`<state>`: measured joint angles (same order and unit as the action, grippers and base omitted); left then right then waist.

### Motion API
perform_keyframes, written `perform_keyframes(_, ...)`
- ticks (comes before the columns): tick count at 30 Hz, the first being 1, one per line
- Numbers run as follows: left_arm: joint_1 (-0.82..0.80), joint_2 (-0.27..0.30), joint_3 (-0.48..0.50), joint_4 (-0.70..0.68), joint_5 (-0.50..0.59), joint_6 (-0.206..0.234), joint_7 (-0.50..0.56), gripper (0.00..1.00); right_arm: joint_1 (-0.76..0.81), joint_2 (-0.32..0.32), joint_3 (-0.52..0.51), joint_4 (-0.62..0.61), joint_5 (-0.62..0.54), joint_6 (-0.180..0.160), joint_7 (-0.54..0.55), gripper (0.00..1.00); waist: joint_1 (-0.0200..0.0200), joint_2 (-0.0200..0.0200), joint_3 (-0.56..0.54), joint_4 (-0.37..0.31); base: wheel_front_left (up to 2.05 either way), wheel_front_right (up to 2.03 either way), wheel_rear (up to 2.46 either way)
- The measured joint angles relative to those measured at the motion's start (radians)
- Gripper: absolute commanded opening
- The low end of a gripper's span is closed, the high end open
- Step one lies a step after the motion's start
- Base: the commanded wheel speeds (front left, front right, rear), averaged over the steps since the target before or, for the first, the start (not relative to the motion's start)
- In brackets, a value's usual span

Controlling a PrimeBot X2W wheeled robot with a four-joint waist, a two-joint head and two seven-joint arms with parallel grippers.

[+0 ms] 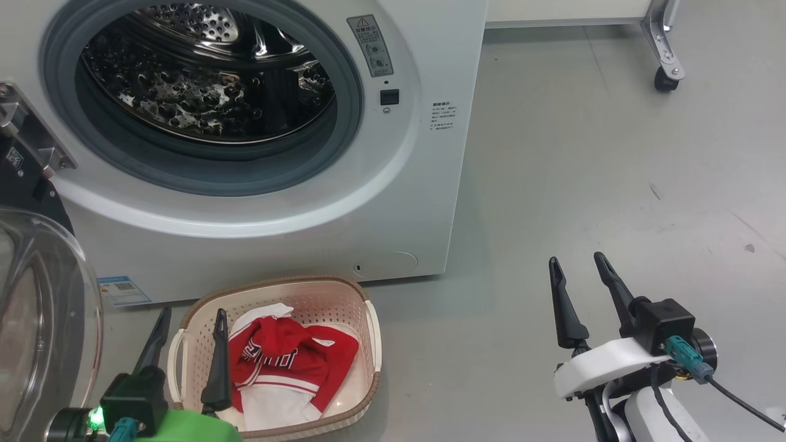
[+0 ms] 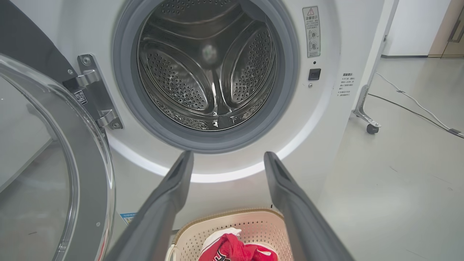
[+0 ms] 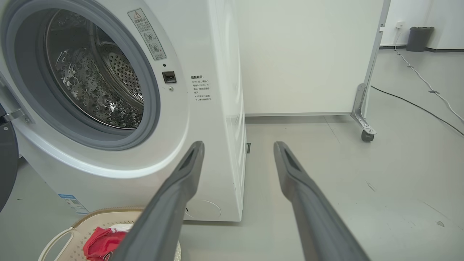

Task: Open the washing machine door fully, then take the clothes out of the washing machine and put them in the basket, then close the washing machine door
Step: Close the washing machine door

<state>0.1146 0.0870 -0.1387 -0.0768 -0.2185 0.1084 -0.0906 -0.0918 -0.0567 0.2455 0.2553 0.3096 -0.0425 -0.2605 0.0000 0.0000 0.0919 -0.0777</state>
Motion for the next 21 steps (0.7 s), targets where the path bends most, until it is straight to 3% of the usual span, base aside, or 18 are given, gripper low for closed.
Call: perform_keyframes(21,0.016,0.000,-0.004,-0.042,0.009,0.000,0.028,1.00,0.000,0.001,-0.003,-0.002,-0.003,0.006,0.000,1.00,0.0000,0.0000,0.007,0.002,-1.07,1.07,0.00)
